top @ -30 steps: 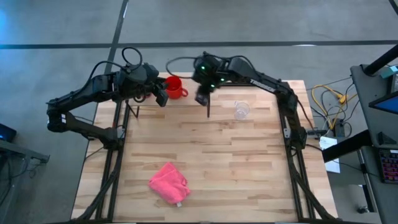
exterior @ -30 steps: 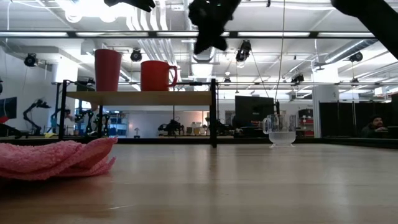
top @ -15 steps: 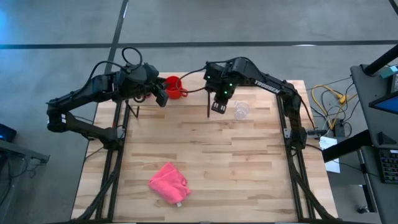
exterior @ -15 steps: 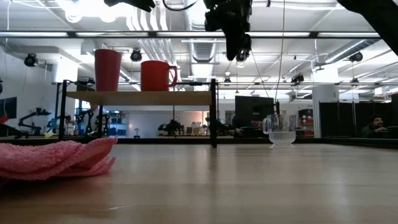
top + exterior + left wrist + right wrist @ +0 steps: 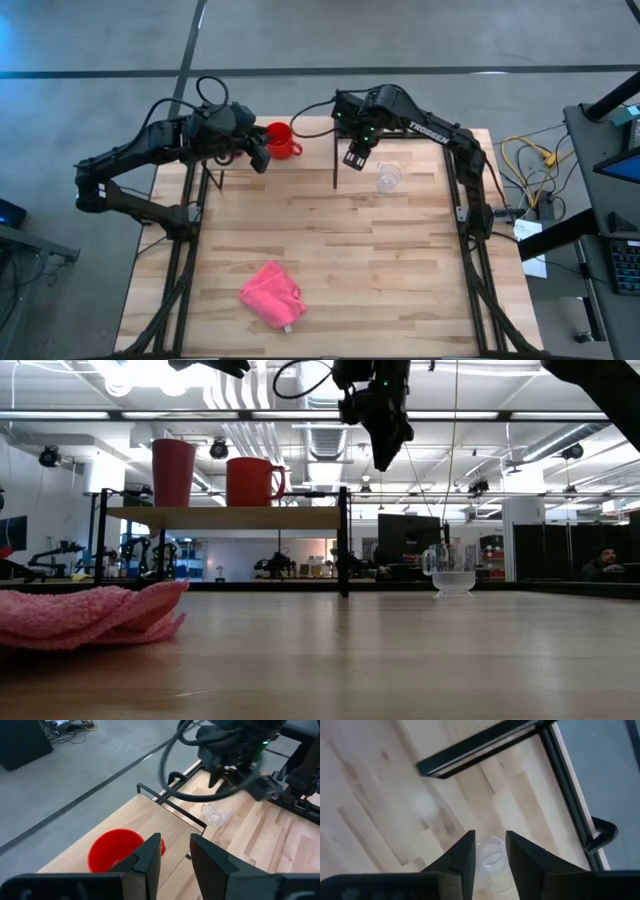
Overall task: Stack small to large cups/mugs on shelf
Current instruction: Put the transparent mug on the shelf, then return to Home Position
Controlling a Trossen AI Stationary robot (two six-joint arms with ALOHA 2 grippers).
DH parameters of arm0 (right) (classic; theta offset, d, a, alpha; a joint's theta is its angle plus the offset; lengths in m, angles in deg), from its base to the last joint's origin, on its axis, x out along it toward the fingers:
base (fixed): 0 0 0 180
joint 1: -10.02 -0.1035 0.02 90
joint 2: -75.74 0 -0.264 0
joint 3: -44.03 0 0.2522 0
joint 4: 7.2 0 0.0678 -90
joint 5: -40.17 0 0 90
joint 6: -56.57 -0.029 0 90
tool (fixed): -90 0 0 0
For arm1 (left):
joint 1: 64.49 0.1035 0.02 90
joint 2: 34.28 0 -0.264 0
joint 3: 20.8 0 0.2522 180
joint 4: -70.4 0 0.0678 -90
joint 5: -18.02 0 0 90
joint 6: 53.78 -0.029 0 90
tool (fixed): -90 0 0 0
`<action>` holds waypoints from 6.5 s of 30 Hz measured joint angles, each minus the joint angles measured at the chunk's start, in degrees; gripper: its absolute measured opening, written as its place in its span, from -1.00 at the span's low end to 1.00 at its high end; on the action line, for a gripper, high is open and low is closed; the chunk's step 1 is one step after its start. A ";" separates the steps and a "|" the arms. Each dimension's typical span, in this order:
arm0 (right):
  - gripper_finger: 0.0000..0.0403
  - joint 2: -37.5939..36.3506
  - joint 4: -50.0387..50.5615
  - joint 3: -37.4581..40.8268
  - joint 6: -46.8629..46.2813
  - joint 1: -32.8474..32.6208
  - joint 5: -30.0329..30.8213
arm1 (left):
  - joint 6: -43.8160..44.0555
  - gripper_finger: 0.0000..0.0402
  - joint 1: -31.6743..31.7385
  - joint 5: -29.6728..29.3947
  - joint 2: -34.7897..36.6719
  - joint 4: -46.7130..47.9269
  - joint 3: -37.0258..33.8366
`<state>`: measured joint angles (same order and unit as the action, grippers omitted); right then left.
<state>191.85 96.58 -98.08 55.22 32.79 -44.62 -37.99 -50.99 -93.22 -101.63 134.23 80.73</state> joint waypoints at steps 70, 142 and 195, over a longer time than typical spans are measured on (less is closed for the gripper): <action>-0.96 -22.72 -30.64 54.07 -7.44 3.00 -2.38 | 1.80 -0.55 0.00 0.02 0.46 -0.34 -0.02; -0.90 7.66 -19.07 -6.57 9.36 -0.76 -9.92 | 3.37 -0.55 -0.02 1.60 -0.13 -0.12 0.00; -0.96 -24.55 -13.09 -6.52 -14.26 -20.46 -9.63 | 8.25 -0.99 -8.87 30.49 4.03 -0.39 0.39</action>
<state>167.29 83.49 -104.60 40.96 12.33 -54.26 -29.74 -59.86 -62.72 -97.60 133.84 81.12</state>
